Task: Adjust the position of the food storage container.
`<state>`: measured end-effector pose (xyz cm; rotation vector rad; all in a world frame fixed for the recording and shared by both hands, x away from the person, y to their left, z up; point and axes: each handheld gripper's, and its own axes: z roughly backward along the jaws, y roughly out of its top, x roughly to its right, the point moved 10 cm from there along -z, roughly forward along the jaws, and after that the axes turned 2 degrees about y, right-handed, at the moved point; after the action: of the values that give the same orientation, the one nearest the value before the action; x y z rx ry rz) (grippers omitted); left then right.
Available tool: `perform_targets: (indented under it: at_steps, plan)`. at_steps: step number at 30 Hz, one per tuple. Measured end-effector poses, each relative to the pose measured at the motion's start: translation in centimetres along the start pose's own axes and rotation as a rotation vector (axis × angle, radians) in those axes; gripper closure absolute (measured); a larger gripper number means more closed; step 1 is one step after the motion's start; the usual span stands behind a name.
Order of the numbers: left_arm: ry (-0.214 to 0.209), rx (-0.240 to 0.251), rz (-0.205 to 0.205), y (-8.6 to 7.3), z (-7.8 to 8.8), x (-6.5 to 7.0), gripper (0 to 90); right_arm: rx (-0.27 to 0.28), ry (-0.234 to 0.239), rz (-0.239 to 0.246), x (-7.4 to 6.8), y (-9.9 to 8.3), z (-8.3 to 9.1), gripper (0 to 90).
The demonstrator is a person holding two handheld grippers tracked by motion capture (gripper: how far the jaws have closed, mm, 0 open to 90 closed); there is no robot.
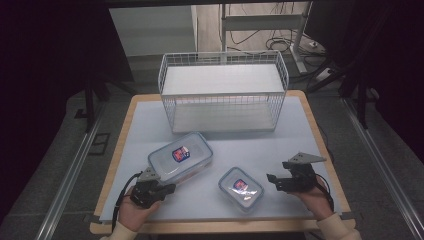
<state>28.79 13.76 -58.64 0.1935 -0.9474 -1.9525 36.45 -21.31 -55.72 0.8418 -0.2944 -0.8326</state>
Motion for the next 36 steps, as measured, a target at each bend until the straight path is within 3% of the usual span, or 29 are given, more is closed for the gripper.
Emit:
perform_targets:
  at_steps: [1,8,17,26,30,31,33,34,35,36]
  plan:
    - [0.029,-0.005,-0.001,-0.1,0.0,-0.5,90.0,0.0,-0.001,0.0,0.0,0.0,0.0,20.8]
    - [0.036,0.004,0.039,-0.1,0.4,-2.4,90.0,-0.002,-0.003,-0.002,0.2,-0.1,0.1,20.8]
    - [0.064,0.036,0.113,0.4,0.9,-6.0,90.0,-0.005,-0.008,-0.001,0.3,-0.2,0.0,20.9]
    - [0.087,0.045,0.132,0.3,1.2,-7.0,90.0,-0.01,-0.011,0.0,0.2,-0.2,-0.1,20.9]
    - [0.081,0.058,0.154,-0.4,2.5,-7.1,90.0,-0.007,-0.01,0.0,0.3,-0.2,0.0,20.9]
    - [0.109,0.067,0.162,-0.7,3.6,-7.8,90.0,-0.006,-0.01,-0.004,0.3,-0.2,0.1,20.8]
    - [0.123,0.077,0.174,-0.7,4.1,-8.4,90.0,-0.004,-0.011,-0.003,0.3,-0.2,0.1,20.9]
    - [0.155,0.104,0.21,-0.3,5.1,-9.9,90.0,-0.003,-0.01,-0.007,0.4,-0.2,0.1,20.8]
    - [0.166,0.111,0.224,-0.1,5.4,-10.6,90.0,-0.001,-0.012,-0.007,0.5,-0.1,0.2,20.8]
    - [0.166,0.111,0.224,-0.1,5.4,-10.6,90.0,-0.001,-0.012,-0.007,0.5,-0.1,0.2,20.8]
